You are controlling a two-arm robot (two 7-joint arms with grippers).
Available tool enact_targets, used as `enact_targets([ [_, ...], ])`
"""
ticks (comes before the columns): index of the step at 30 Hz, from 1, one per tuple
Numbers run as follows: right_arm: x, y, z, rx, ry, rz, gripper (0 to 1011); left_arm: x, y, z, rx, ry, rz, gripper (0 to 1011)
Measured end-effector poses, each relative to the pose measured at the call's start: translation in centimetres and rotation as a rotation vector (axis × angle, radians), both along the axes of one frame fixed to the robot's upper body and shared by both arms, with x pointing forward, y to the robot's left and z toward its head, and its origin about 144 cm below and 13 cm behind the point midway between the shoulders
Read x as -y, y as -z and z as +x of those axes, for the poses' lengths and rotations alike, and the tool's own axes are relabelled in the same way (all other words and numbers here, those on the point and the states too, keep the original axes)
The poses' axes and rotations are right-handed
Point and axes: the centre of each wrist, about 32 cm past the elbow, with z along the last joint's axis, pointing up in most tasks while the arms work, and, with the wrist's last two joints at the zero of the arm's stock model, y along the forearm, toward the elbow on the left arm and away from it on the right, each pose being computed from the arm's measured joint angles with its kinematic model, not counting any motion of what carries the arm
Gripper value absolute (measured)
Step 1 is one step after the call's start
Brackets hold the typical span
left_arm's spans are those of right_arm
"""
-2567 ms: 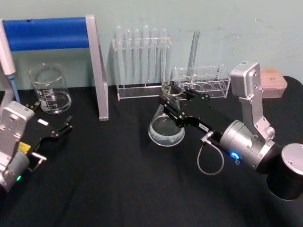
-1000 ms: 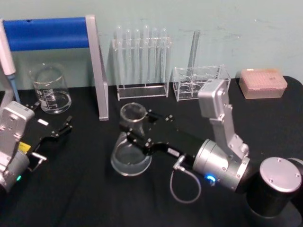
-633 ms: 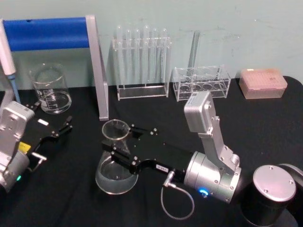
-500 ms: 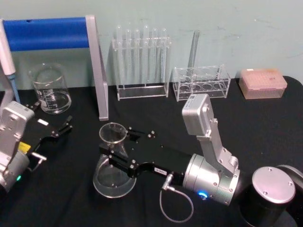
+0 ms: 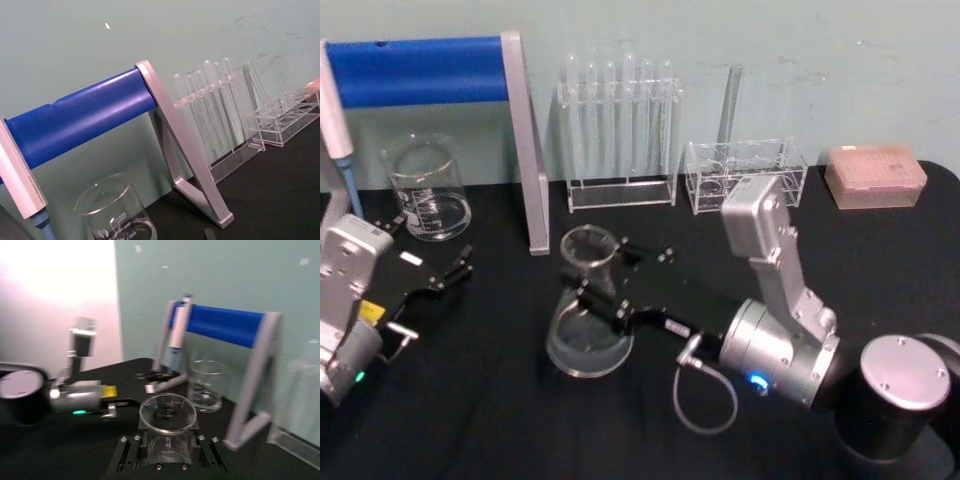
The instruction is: Grasp the erlenmeyer flask with one hand, shake it three times, then place it back.
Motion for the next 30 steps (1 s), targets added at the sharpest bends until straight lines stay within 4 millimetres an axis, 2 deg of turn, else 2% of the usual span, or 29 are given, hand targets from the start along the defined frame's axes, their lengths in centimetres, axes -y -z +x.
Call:
enact_targets([
  [15, 4.3, -0.7, 3.3, 0.062, 0.321, 0.009, 453, 0.0, 0.0, 0.0, 0.0, 0.0, 0.0, 1001],
  [30, 7.5, -1.0, 4.5, 0.087, 0.506, 0.017, 453, 0.0, 0.0, 0.0, 0.0, 0.0, 0.0, 1001],
])
